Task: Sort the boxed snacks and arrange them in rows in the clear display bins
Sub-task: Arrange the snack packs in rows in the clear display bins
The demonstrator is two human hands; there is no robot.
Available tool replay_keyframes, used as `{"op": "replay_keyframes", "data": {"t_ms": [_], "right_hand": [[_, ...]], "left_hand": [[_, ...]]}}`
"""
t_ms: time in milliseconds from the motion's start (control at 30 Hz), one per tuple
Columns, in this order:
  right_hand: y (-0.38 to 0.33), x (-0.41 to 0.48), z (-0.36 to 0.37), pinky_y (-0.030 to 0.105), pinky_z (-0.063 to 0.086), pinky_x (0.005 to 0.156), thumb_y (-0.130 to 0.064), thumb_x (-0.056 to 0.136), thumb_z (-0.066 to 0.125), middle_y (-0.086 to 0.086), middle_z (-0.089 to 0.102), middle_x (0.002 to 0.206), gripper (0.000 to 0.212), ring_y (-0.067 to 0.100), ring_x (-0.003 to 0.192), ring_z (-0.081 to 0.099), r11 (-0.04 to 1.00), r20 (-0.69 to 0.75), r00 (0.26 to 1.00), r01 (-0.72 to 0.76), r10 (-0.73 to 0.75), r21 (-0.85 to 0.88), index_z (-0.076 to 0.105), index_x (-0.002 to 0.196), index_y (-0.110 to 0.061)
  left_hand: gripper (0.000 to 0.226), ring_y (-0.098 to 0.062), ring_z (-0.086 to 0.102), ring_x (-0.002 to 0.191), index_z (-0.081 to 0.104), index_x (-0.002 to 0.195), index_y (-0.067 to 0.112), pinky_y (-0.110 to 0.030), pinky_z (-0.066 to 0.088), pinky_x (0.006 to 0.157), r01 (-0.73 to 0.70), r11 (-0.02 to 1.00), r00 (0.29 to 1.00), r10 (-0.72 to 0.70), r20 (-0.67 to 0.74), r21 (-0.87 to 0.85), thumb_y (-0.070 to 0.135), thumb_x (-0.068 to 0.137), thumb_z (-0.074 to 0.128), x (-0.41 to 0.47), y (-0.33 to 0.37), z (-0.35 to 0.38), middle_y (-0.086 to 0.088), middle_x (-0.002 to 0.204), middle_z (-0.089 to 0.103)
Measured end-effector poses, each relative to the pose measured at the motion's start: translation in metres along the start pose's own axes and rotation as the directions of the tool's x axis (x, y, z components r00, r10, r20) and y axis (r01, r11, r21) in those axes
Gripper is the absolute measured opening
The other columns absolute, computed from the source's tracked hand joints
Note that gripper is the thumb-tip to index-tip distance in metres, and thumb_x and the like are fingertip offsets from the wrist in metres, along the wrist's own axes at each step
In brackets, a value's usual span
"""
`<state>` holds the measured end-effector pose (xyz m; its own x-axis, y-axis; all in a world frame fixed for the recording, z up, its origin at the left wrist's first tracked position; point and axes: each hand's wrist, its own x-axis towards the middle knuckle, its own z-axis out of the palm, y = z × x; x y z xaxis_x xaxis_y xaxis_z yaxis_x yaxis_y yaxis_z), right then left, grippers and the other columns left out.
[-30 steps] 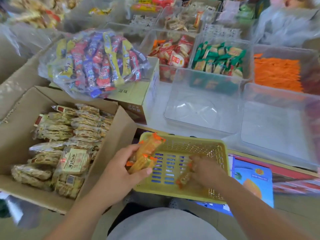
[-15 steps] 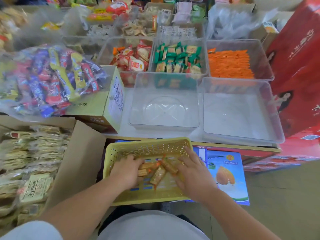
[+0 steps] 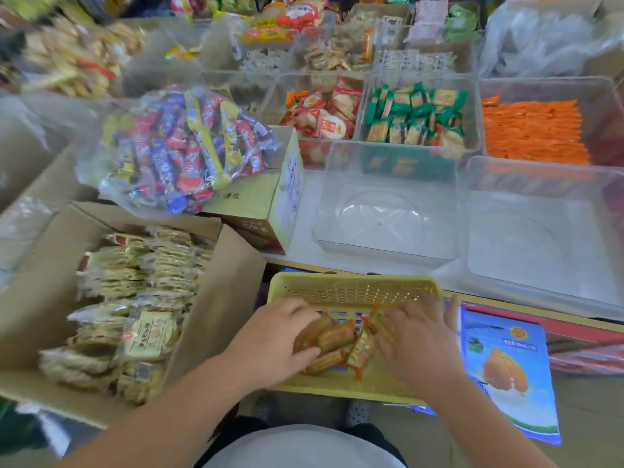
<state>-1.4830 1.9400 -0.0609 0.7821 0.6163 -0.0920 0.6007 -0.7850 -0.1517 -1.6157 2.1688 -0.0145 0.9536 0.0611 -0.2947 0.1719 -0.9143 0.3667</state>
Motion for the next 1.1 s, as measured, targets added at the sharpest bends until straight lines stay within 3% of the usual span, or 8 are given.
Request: {"op": "replay_keyframes", "data": {"t_ms": [100,200,333,467,567,800,967,1100], "right_hand": [[-0.051,0.019,-0.015,0.070,0.023,0.113,-0.047,0.075,0.081,0.000,0.072,0.103,0.033,0.039,0.125,0.054,0.991,-0.064,0.990,0.126,-0.123,0.051,0.076,0.096,-0.022],[-0.117,0.032,-0.028,0.067,0.032,0.112,-0.041,0.070,0.085,0.000,0.071,0.103,0.035,0.037,0.121,0.057,0.948,-0.130,0.952,0.294,-0.279,0.118,0.076,0.098,-0.021],[-0.205,0.038,-0.033,0.044,0.047,0.103,-0.045,0.078,0.078,-0.004,0.069,0.109,0.039,0.028,0.119,0.056,0.830,-0.141,0.877,0.481,-0.459,0.282,0.075,0.110,-0.023],[-0.285,0.035,-0.025,0.036,0.043,0.106,-0.052,0.086,0.059,-0.009,0.065,0.116,0.043,0.019,0.122,0.052,0.772,-0.108,0.852,0.511,-0.512,0.378,0.072,0.117,-0.025],[-0.334,0.035,-0.013,0.026,0.033,0.107,-0.057,0.088,0.056,-0.015,0.060,0.120,0.046,0.012,0.124,0.046,0.807,-0.049,0.875,0.465,-0.482,0.364,0.070,0.122,-0.029],[-0.414,0.044,0.007,0.023,0.024,0.113,-0.063,0.081,0.071,-0.015,0.040,0.146,0.073,0.008,0.137,0.031,0.880,0.146,0.903,0.341,-0.404,0.330,0.047,0.145,-0.038],[-0.472,0.072,0.020,0.046,0.032,0.118,-0.061,0.075,0.076,-0.011,0.016,0.163,0.099,0.019,0.150,0.019,0.866,0.369,0.785,0.467,-0.499,0.177,0.015,0.152,-0.047],[-0.511,0.096,0.044,0.051,0.033,0.117,-0.038,0.073,0.084,-0.002,0.016,0.165,0.109,0.031,0.151,0.018,0.838,0.495,0.721,0.544,-0.485,0.029,0.014,0.156,-0.038]], "left_hand": [[0.046,-0.019,0.059,0.116,0.070,0.125,0.022,-0.037,0.050,0.098,0.004,0.997,0.979,0.013,-0.206,0.083,0.046,0.086,0.071,-0.046,-0.027,-0.024,0.003,0.124,0.064],[0.041,-0.018,0.059,0.115,0.072,0.120,0.022,-0.037,0.050,0.097,0.129,0.990,0.918,-0.098,-0.384,0.054,0.044,0.085,0.072,-0.094,-0.074,-0.041,0.004,0.123,0.065],[0.047,-0.019,0.057,0.116,0.069,0.124,0.023,-0.036,0.047,0.099,0.380,0.924,0.794,-0.345,-0.501,-0.035,0.048,0.085,0.067,-0.158,-0.165,-0.051,0.001,0.122,0.065],[0.070,-0.026,0.052,0.124,0.052,0.145,0.029,-0.040,0.048,0.103,0.606,0.791,0.751,-0.602,-0.270,-0.078,0.058,0.085,0.074,-0.205,-0.274,-0.057,-0.001,0.137,0.054],[0.088,-0.027,0.047,0.133,0.037,0.153,0.033,-0.041,0.046,0.108,0.648,0.755,0.753,-0.655,-0.069,-0.102,0.072,0.080,0.069,-0.221,-0.342,-0.061,-0.002,0.149,0.043],[0.126,-0.027,0.033,0.150,0.013,0.163,0.032,-0.040,0.035,0.119,0.588,0.751,0.807,-0.516,0.288,-0.301,0.080,0.065,0.076,-0.200,-0.413,-0.059,-0.003,0.169,0.017],[0.145,-0.028,0.014,0.157,-0.007,0.164,0.031,-0.039,0.024,0.124,0.601,0.709,0.775,-0.403,0.487,-0.369,0.083,0.059,0.078,-0.185,-0.421,-0.038,-0.004,0.173,-0.002],[0.138,-0.030,0.023,0.154,0.004,0.165,0.030,-0.038,0.030,0.121,0.578,0.751,0.791,-0.417,0.447,-0.320,0.081,0.060,0.078,-0.188,-0.428,-0.034,-0.007,0.171,0.008]]}}
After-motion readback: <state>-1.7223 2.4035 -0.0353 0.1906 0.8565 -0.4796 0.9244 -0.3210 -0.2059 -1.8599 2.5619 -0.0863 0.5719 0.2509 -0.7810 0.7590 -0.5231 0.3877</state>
